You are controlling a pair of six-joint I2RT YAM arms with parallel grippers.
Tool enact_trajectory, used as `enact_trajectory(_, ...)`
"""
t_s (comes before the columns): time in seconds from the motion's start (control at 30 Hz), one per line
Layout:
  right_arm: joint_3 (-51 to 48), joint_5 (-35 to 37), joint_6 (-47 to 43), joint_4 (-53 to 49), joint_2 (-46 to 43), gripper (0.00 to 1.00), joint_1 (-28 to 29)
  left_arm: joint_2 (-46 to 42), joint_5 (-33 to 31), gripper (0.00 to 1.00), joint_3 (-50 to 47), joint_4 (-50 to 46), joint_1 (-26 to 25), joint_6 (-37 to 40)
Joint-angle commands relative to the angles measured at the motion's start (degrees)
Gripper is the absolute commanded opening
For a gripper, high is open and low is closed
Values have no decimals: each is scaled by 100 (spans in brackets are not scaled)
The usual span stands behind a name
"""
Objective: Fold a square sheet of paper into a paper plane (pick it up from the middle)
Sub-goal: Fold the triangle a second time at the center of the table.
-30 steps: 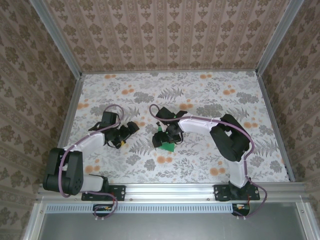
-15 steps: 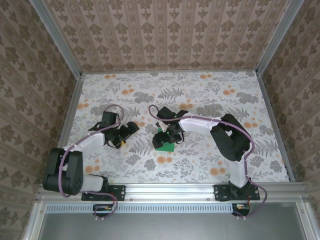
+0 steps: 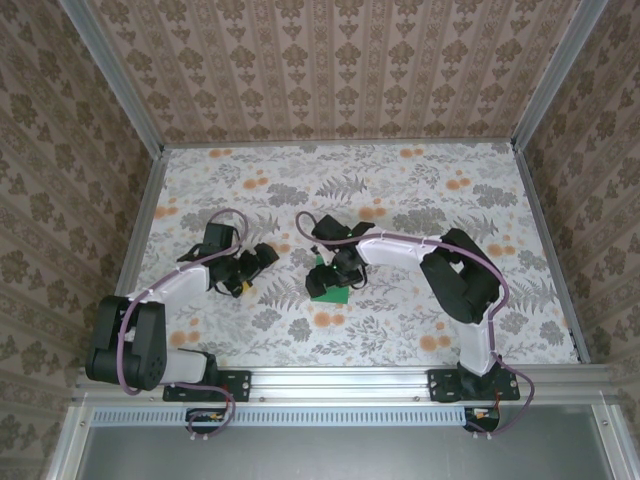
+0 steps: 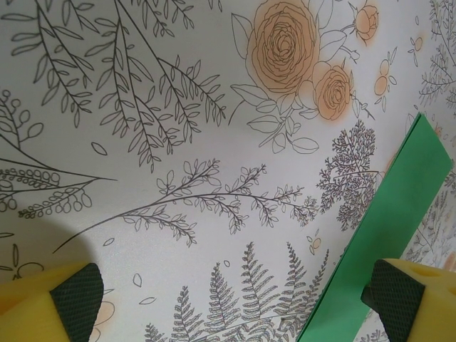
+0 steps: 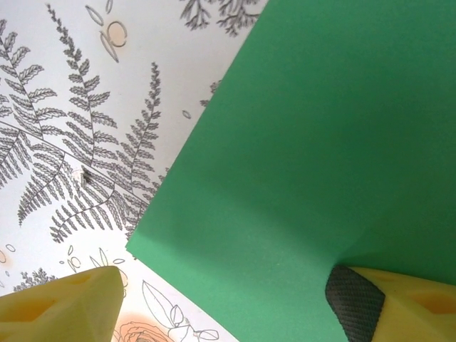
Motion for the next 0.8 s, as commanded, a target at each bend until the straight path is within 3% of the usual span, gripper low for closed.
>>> enact_trajectory(0.0,-171,1271,21,-620,335,85,107,-15,40,100,5,33,-26,106)
enact_trajectory(0.33,256,1844,60,-1102,865,87,488,-8,4,100,6,-4,-24,95)
enact_trajectory(0.53,269,1854,157,-1126,1013,81,470,28,13,100,37,-3,-30,97)
enact_trajectory(0.77,119,1197,121,-813,956,75,294,28,22,100,67,-14,-31,94)
